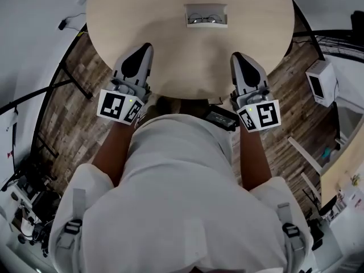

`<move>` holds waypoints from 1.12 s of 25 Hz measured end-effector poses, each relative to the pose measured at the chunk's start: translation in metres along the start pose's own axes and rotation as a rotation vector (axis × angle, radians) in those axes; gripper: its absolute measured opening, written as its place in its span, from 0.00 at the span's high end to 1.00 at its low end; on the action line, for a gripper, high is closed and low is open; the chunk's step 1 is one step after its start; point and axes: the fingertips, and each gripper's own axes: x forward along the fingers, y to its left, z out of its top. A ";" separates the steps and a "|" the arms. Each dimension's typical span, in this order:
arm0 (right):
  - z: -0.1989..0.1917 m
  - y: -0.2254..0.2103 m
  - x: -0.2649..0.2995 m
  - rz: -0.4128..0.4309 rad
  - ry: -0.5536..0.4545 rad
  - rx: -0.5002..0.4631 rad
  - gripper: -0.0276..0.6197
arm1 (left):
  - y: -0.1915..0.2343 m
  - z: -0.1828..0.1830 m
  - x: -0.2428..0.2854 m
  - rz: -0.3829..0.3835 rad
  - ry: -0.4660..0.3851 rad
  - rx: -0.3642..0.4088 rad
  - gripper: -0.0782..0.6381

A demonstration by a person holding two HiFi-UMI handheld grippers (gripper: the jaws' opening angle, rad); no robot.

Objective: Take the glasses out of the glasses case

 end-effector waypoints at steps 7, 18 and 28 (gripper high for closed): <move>0.001 -0.035 0.041 0.149 0.084 -0.137 0.91 | 0.010 -0.002 0.039 0.068 0.016 0.051 0.87; -0.051 -0.052 0.129 0.295 0.393 -0.254 0.78 | 0.052 -0.051 0.075 0.057 0.063 0.002 0.87; -0.129 -0.043 0.184 0.537 0.691 -0.509 0.78 | 0.077 -0.105 0.087 0.012 0.099 -0.140 0.87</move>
